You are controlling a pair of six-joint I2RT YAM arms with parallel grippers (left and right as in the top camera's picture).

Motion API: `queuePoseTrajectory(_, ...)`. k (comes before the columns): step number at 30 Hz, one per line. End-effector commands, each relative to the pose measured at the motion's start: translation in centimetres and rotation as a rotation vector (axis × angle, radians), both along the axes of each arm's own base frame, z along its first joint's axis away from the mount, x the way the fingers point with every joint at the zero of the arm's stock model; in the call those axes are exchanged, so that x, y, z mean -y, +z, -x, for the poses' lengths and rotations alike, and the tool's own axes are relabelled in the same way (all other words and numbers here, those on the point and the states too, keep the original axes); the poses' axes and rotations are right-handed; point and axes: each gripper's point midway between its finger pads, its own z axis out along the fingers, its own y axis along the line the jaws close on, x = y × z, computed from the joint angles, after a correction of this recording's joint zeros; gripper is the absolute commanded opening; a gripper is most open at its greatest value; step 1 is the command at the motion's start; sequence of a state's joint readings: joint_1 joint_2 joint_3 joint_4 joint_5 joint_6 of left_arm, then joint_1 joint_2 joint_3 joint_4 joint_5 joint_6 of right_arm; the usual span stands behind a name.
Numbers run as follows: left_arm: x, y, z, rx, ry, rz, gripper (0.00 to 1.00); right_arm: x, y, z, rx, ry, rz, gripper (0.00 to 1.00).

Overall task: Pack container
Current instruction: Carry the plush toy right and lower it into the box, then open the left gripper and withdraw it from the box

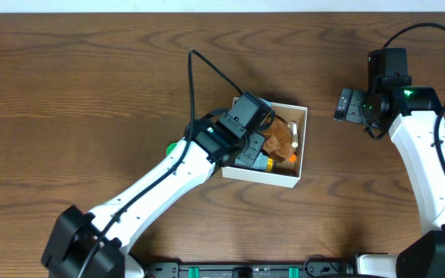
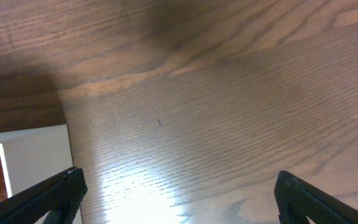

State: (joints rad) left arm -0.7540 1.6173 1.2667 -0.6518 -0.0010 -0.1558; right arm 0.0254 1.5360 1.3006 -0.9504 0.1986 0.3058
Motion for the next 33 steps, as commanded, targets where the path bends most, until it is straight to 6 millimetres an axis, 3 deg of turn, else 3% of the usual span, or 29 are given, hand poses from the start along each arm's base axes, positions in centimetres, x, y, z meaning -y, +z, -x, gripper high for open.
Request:
queuePoseTrajectory(1,-1.2,-0.1,-1.3,0.062,0.036,-0.074,0.06,0.3,0.6,-0.2,0.015,-0.001,0.009,0.99)
queuePoseTrajectory(9,-1.4,-0.6,-1.4,0.060,0.042,-0.094,0.07,0.3,0.6,-0.2,0.015,-0.001,0.009,0.99)
queuePoseTrajectory(10,-1.4,-0.6,-1.4,0.060,0.042,-0.094,0.13,0.3,0.6,-0.2,0.015,-0.001,0.009,0.99)
queuePoseTrajectory(11,-1.4,-0.5,-1.5,0.061,0.042,-0.093,0.31,0.3,0.6,-0.2,0.015,-0.001,0.009,0.99)
queuePoseTrajectory(15,-1.4,-0.6,-1.4,0.060,0.042,-0.093,0.68,0.3,0.6,-0.2,0.015,-0.001,0.009,0.99)
queuePoseTrajectory(16,-1.4,-0.5,-1.5,0.061,0.042,-0.093,0.73,0.3,0.6,-0.2,0.015,-0.001,0.009,0.99)
queuePoseTrajectory(26,-2.3,-0.2,-2.1,0.098,0.072,-0.127,0.76,0.3,0.6,-0.2,0.015,-0.001,0.009,0.99)
queuePoseTrajectory(33,-5.7,3.5,-2.5,0.167,0.210,-0.121,0.75,0.3,0.6,-0.2,0.015,-0.001,0.009,0.99)
